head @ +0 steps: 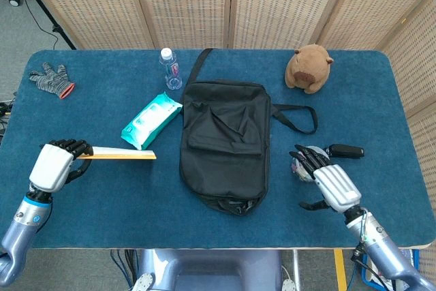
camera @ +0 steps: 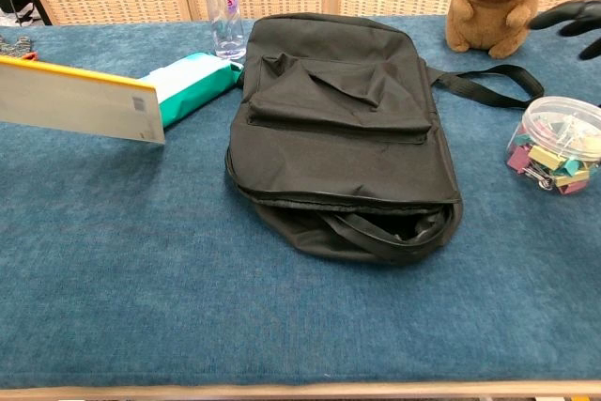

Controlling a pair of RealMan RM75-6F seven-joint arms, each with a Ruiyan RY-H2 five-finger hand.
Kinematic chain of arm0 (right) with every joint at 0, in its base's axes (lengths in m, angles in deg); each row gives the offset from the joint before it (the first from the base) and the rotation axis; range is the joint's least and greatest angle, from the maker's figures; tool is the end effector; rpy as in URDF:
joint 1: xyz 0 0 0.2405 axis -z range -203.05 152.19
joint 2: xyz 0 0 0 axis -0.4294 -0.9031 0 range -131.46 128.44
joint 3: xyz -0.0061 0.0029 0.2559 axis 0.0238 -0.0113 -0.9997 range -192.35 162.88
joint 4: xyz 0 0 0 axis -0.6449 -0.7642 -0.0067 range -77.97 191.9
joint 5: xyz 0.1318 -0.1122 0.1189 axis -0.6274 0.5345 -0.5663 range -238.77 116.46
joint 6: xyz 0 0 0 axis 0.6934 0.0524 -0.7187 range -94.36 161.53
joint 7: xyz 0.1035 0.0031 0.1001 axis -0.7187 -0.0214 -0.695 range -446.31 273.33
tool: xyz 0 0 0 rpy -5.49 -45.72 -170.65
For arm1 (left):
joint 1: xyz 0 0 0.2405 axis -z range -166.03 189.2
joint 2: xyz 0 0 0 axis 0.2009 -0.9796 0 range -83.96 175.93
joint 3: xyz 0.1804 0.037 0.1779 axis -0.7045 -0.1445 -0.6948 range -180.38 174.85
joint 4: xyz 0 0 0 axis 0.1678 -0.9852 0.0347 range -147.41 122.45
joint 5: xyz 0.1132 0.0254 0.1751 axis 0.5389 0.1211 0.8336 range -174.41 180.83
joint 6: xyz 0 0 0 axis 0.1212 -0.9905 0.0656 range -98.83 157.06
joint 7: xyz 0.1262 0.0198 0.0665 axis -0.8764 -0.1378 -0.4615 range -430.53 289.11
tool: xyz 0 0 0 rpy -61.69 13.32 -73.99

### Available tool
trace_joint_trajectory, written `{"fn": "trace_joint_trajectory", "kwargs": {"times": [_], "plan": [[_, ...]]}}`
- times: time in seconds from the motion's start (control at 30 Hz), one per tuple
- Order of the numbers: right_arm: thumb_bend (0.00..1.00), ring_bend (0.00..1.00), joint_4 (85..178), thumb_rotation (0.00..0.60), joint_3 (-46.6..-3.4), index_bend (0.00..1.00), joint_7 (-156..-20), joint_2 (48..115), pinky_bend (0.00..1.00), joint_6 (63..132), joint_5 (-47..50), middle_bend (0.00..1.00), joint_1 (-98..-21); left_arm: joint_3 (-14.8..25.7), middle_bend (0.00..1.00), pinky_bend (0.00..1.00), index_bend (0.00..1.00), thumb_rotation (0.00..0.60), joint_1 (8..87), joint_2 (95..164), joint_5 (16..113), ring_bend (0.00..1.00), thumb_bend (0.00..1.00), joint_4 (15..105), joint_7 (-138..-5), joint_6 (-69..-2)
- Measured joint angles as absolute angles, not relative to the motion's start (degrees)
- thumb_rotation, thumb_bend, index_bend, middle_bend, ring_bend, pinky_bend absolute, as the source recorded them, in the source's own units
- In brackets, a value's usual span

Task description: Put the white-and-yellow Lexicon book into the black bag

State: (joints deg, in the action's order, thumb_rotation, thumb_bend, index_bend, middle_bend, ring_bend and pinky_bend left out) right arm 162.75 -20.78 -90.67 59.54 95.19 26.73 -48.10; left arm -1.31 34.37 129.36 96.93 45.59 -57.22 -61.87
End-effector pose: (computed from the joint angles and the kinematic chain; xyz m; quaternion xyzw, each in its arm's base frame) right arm -0.2034 -0.2521 0.1073 0.7054 -0.4344 0.4195 0.3712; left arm -0.2894 0.2823 0.1056 -0.6682 -0.2331 -0.5055 0.4935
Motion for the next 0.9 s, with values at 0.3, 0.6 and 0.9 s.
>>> {"fn": "trace_joint_trajectory", "kwargs": {"times": [0.3,0.6,0.9], "plan": [[0.0,0.05,165.7,0.6,-21.5,0.12,-82.2,66.1,0.18,89.7,21.4,0.06,-52.6,0.3,0.61,0.7,0.77,0.6,33.3,127.2,95.7,0.6,0.54,49.5,-60.3,-62.2],[0.0,0.07,167.3,0.6,-22.5,0.14,-75.2,73.3,0.2,86.9,14.4,0.07,-57.1,0.7,0.61,0.7,0.77,0.6,33.1,127.5,96.0,0.6,0.54,49.0,-60.3,-62.1],[0.0,0.09,163.9,0.6,-24.3,0.15,-71.6,80.8,0.22,86.8,10.9,0.08,-60.9,1.1,0.61,0.7,0.77,0.6,32.6,127.1,96.1,0.6,0.55,49.4,-60.1,-62.9]]}}
